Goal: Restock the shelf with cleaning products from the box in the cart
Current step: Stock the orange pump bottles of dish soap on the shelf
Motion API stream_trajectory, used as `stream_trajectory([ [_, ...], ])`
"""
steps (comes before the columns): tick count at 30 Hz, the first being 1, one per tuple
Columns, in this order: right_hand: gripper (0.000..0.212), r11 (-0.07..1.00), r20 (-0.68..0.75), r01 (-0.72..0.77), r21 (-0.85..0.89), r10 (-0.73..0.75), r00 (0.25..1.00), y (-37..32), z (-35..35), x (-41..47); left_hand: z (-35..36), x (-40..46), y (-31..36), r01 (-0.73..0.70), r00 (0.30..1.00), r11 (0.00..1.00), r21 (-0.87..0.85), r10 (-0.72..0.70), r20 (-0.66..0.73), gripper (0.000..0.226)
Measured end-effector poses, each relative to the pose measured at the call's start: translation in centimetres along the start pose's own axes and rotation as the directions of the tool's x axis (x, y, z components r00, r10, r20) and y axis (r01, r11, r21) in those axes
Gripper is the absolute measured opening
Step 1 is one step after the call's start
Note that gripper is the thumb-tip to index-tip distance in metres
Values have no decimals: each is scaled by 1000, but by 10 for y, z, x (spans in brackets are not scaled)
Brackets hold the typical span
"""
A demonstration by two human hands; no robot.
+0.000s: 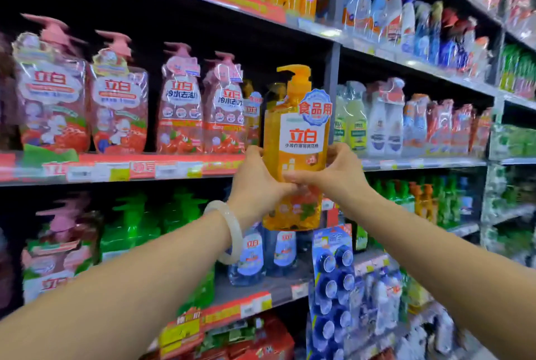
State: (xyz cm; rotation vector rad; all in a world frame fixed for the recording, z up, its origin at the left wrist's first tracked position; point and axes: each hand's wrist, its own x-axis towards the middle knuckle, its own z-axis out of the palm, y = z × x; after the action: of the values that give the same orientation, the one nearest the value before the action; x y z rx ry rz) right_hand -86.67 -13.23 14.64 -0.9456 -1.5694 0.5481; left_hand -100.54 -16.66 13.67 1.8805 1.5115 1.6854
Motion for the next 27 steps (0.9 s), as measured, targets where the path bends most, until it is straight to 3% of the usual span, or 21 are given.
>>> stream_trajectory([
  [7, 70, 988, -48, 154, 11, -153, 987, -3, 17, 150, 24, 152, -10, -135, 983, 990, -25, 131, -131, 62],
  [14, 67, 982, -36, 160, 101, -157, 987, 40, 49, 235, 49, 233, -45, -147, 980, 986, 84, 157, -121, 61],
  [17, 70, 982, 5, 152, 109, -153, 988, 59, 64, 261, 60, 254, -64, -98, 984, 988, 117, 113, -135, 76],
  [21, 65, 984, 66, 121, 133, -131, 989, 83, 86, 292, 72, 277, -86, 35, 987, 988, 153, -9, -163, 65],
  [27, 68, 990, 214, 54, 129, -81, 974, 116, 116, 338, 80, 310, -112, 220, 953, 960, 171, -173, -251, 68],
])
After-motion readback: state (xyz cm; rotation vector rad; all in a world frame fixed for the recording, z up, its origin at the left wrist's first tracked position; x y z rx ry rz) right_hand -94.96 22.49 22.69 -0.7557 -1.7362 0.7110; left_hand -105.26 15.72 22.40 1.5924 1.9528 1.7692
